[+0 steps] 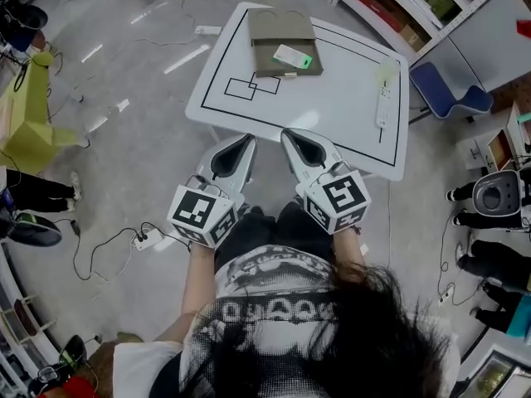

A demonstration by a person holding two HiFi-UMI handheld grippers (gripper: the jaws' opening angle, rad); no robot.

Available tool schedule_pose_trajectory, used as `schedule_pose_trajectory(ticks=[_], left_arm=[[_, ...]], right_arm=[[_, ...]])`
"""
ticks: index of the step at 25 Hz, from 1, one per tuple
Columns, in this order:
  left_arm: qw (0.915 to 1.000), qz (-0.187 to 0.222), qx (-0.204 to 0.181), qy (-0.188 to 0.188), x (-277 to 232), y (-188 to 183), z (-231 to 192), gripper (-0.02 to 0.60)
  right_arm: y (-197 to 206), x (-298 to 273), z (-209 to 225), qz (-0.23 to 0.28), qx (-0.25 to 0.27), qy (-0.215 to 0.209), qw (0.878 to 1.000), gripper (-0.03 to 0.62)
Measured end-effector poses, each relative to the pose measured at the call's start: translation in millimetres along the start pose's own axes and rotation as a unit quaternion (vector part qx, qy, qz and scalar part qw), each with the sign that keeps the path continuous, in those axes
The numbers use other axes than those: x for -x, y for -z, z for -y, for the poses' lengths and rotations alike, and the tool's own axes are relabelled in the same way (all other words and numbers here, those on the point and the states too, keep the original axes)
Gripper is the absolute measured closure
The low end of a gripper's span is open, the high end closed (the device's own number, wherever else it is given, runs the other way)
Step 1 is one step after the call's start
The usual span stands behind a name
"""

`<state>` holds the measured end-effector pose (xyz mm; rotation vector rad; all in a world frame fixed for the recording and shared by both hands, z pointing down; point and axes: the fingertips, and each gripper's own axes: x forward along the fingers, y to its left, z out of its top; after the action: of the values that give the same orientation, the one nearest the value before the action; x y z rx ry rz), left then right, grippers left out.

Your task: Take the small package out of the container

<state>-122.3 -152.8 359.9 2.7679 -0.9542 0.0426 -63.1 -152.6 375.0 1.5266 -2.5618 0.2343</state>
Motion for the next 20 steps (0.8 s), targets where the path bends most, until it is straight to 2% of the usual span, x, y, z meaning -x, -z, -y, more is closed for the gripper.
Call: schedule_pose_trajectory(ticks=[12, 20], left_arm=[[0.9999, -0.010, 0.006, 0.001, -27.6, 3.9, -22.8, 0.581], [0.9997, -0.021, 0.009, -0.004, -72.5, -0.5, -57.1, 0.581]], right_arm=[[9.1, -28.5, 23.6, -0.017, 0.004, -0.001, 1.000, 0.597], [3.2, -69.2, 74.2, -0.019, -0.005, 0.003, 1.000, 0.597]])
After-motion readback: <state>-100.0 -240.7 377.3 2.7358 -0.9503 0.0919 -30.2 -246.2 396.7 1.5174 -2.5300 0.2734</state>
